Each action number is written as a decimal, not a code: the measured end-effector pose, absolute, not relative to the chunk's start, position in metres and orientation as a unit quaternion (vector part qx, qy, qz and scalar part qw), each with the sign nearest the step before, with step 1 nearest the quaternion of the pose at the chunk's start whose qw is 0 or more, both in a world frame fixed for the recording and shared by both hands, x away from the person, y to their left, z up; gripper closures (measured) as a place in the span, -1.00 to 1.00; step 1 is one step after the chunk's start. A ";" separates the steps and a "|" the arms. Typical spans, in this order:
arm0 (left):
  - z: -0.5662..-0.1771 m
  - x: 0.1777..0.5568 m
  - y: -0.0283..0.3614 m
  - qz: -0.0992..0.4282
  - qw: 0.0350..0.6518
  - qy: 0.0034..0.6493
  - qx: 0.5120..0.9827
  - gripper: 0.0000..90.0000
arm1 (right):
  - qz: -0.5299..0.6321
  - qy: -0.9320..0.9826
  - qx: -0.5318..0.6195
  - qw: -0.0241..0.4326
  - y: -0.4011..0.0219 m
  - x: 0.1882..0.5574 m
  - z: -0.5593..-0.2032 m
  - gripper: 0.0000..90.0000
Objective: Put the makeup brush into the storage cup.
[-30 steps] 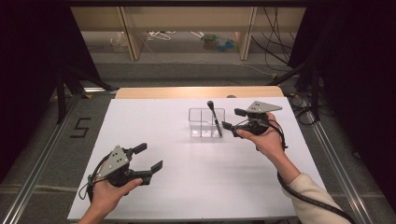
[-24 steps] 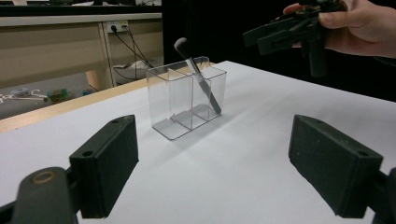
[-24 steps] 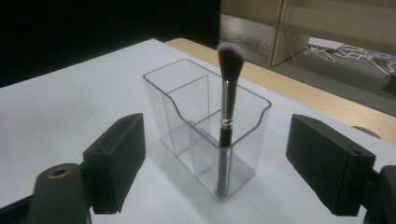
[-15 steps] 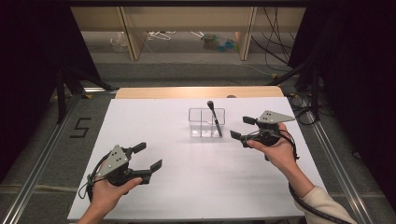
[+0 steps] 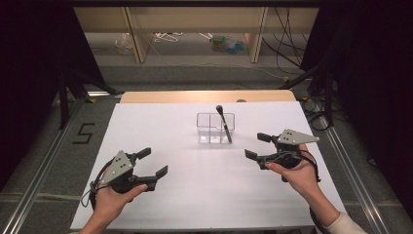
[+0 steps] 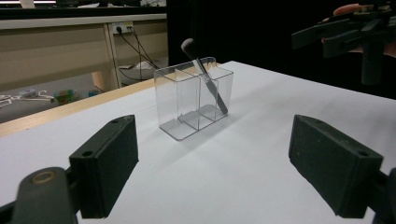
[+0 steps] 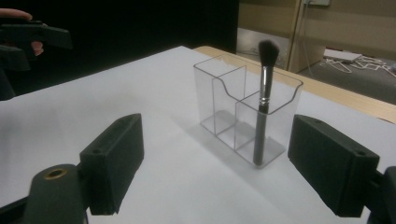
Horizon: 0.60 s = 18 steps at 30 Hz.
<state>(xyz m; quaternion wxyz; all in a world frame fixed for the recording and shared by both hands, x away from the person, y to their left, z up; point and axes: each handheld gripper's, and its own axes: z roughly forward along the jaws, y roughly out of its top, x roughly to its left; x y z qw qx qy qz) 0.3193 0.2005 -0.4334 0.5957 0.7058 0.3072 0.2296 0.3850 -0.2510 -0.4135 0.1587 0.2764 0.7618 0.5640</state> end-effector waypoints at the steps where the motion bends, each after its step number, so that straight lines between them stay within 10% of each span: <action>1: -0.433 0.319 0.201 0.230 0.595 0.307 0.706 -0.66 | 0.558 0.767 0.277 0.151 -0.251 0.381 -0.414 -0.58; 18: -0.434 0.320 0.204 0.233 0.594 0.307 0.706 -0.66 | 0.549 0.781 0.263 0.139 -0.250 0.351 -0.426 -0.60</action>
